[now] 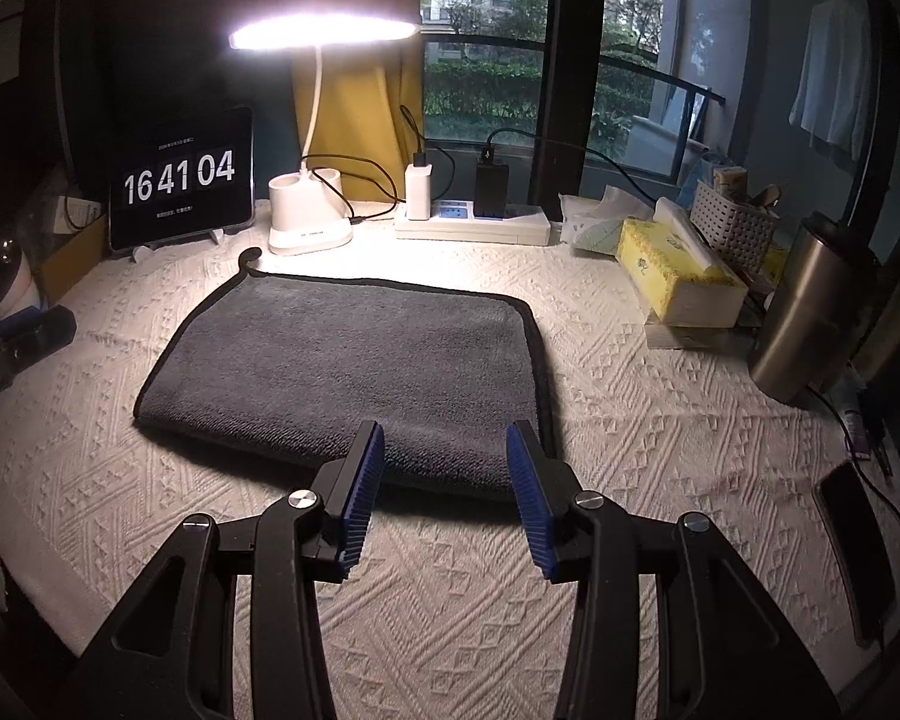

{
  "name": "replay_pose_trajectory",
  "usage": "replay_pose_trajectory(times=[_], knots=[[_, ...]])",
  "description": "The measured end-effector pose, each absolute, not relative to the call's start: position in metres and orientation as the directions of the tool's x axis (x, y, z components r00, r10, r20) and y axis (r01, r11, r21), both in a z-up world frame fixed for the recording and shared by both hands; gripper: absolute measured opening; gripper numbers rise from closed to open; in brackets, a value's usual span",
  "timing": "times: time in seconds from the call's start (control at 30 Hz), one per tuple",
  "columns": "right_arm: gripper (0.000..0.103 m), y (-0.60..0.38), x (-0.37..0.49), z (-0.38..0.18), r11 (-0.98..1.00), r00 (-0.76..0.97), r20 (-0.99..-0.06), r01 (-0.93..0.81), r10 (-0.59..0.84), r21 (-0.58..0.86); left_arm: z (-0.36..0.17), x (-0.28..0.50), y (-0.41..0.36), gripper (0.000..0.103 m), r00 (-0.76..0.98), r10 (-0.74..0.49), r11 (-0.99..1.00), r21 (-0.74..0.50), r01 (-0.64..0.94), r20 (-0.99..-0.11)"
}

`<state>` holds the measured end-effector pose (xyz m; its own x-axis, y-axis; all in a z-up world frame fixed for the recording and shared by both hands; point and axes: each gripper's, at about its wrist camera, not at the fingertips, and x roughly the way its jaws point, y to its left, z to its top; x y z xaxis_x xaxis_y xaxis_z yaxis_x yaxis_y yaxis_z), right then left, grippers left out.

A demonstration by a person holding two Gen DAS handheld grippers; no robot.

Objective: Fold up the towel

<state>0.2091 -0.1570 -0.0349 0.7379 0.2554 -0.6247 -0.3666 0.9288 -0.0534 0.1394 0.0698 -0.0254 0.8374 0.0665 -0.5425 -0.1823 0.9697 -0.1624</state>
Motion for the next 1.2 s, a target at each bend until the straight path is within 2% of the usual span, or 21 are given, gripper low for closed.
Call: replay_pose_trajectory(times=[0.8, 1.2], knots=[[0.045, -0.168, 0.144, -0.027, 0.925, 0.769, -0.577, -0.376, 0.275, -0.06, -0.016, 0.074, 0.049, 0.076, 0.874, 0.054, 0.976, -0.157, -0.148, -0.482], [0.045, -0.171, 0.109, -0.02, 0.918, 0.8, -0.517, -0.391, 0.306, -0.062, -0.016, 0.043, 0.045, 0.076, 0.896, 0.036, 0.973, -0.188, -0.132, -0.442]])
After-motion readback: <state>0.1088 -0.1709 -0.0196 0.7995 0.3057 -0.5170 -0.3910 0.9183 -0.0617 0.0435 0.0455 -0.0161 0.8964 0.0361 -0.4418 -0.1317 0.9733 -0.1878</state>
